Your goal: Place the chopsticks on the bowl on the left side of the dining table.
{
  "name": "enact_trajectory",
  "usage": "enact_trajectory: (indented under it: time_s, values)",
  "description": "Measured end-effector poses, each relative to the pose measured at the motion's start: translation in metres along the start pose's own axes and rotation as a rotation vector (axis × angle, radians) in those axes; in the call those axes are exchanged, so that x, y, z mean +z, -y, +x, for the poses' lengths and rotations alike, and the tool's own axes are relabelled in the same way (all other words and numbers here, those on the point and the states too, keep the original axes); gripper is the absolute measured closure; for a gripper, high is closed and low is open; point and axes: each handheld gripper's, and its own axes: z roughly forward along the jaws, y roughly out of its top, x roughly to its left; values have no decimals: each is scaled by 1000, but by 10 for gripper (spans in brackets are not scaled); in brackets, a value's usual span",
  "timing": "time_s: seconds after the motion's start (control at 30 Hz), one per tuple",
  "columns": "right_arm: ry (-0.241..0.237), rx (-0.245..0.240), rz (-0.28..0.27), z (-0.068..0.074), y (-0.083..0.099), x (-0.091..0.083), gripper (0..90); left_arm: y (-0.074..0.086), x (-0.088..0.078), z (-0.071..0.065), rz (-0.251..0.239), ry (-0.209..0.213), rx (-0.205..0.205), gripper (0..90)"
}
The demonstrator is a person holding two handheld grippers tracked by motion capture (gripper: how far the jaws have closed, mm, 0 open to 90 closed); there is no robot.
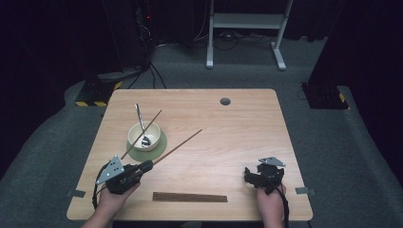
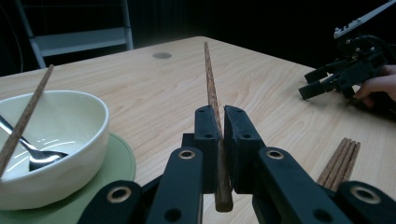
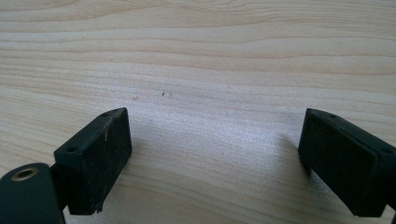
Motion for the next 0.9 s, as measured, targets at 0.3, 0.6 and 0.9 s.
enact_trajectory:
  time_s: [0.3,0.6,0.9]
  values:
    - [0,0,0,0,0,0,92,-3,-8,8,-39,-38,-19,839]
    - [0,0,0,0,0,0,92,-5,-16,16,-68,-81,-37,839]
    - [0,0,0,0,0,0,92,-4,-21,22,-83,-112,-50,839]
